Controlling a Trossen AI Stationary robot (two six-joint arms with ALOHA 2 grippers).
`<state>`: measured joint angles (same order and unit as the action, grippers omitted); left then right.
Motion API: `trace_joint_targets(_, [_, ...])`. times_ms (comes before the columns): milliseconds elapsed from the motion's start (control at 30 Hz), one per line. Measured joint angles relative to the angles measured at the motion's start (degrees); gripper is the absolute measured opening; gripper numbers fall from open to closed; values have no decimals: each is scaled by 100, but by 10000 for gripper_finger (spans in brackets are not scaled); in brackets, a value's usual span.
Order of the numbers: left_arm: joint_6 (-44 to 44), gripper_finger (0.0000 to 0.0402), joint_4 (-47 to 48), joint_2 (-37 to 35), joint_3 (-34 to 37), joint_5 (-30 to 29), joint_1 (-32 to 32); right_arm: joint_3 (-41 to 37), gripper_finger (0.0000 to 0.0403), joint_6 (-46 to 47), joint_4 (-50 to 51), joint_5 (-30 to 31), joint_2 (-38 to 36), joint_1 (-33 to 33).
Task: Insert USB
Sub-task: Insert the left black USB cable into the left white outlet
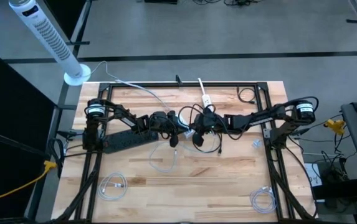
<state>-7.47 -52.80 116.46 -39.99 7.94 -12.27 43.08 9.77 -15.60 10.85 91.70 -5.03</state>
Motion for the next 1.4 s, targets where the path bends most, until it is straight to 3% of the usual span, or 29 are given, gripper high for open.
trace_joint_targets(367, [-202,0,-7,0,0,-13,-2,-30,3,-159,-179,333,143,288])
trace_joint_targets(500, [-198,0,-7,0,0,-11,-2,-40,3,-266,-239,704,177,299])
trace_joint_targets(1400, [-479,0,-2,0,-2,-13,-4,-122,3,-213,-199,872,197,308])
